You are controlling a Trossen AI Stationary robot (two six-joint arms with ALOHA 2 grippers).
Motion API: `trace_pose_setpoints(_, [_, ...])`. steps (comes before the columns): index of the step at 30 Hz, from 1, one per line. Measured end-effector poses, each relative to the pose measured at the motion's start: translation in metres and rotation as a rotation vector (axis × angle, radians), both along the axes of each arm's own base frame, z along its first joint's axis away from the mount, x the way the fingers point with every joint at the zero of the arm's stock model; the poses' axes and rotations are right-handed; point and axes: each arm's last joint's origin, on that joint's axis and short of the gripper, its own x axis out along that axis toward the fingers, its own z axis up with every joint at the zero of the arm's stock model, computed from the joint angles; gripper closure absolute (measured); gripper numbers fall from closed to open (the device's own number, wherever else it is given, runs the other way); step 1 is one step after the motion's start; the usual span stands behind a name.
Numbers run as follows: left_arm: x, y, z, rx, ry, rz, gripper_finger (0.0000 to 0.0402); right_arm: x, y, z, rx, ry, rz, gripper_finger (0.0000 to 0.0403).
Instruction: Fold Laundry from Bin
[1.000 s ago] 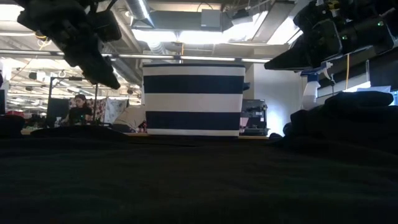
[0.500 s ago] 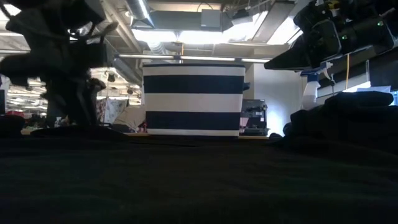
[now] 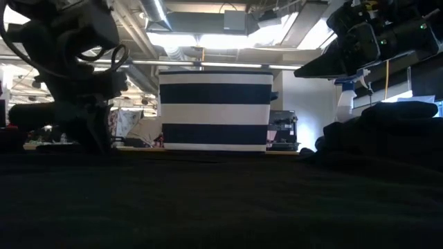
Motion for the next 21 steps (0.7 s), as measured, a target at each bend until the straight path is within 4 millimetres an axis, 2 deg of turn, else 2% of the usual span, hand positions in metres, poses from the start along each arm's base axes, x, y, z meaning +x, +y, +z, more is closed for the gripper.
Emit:
trace_pose_setpoints(6, [-0.002, 0.0, 0.001, 0.011, 0.023, -0.002, 0.0288, 0.0, 0.0, 0.0, -0.004, 0.001, 0.001, 0.0403])
trace_pose_setpoints(9, [0.005, -0.007, 0.009, -0.035, -0.003, -0.035, 0.0288, 0.0, 0.0, 0.0, -0.004, 0.001, 0.001, 0.0403])
trace_pose_setpoints(15, [0.015, -0.018, 0.028, 0.002, -0.039, -0.1, 0.0288, 0.0, 0.0, 0.0, -0.008, 0.002, 0.002, 0.0403])
trace_pose_setpoints(21, [0.015, -0.018, 0.02, 0.006, 0.014, -0.103, 0.0288, 0.0, 0.0, 0.0, -0.008, 0.003, 0.002, 0.0403])
